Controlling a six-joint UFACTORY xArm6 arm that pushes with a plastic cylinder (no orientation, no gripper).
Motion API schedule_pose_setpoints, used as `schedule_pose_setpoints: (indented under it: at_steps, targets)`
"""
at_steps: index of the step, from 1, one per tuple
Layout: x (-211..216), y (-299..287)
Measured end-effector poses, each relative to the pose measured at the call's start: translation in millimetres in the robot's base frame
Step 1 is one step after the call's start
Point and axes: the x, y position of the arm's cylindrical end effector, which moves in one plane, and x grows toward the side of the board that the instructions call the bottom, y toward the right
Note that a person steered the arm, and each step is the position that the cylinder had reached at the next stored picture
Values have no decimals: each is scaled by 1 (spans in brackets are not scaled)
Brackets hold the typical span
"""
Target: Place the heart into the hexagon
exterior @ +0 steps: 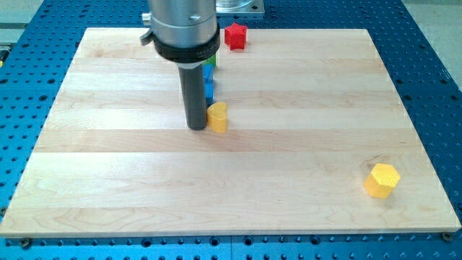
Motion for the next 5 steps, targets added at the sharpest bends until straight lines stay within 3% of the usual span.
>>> schedule_pose_setpoints:
  at_steps: [3, 5]
  targets:
    - [15, 159]
    - [18, 196]
